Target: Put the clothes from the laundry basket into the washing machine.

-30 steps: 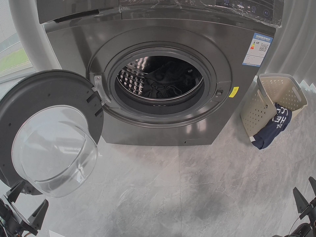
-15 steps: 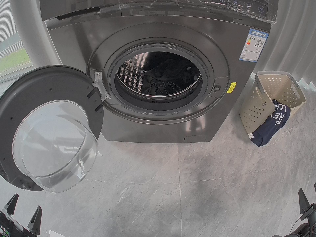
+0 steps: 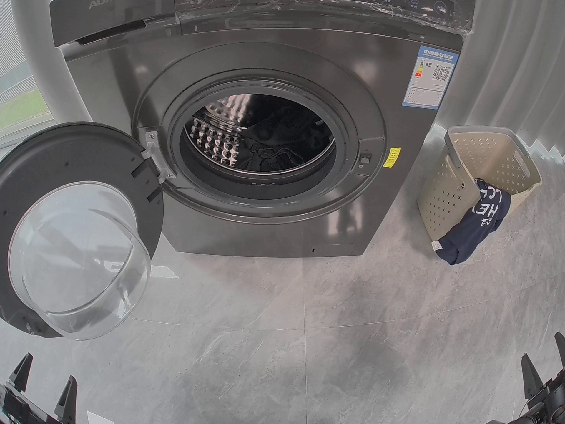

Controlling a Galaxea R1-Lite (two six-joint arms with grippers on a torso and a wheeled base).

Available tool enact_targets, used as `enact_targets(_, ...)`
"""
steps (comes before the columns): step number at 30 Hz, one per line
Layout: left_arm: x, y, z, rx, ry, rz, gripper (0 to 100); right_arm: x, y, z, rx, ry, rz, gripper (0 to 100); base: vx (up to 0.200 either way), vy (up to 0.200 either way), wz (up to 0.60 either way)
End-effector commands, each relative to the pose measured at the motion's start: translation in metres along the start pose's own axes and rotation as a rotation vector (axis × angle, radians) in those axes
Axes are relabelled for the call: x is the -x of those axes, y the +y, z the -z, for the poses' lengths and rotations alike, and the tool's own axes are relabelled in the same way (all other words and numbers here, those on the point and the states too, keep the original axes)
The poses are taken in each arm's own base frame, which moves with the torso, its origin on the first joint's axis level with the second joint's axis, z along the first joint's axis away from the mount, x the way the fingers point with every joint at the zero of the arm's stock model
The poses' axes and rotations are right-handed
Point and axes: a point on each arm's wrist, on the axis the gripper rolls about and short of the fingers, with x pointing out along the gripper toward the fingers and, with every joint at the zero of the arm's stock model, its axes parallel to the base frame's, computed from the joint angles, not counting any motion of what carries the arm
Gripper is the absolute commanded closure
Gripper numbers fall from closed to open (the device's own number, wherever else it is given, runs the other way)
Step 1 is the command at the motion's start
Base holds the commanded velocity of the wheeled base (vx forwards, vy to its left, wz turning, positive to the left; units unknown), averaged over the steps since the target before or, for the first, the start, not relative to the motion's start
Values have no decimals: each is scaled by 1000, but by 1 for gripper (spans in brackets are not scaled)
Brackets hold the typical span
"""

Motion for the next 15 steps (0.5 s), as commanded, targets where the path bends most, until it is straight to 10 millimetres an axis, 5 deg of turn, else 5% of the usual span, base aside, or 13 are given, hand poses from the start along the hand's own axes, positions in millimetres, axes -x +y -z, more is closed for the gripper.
enact_targets(1,0,0,4,4,-11,4,0,-1,0,5,5,12,2,0,0,-200,0)
enact_targets(15,0,0,4,3,-11,4,0,-1,0,5,3,12,3,0,0,-200,0)
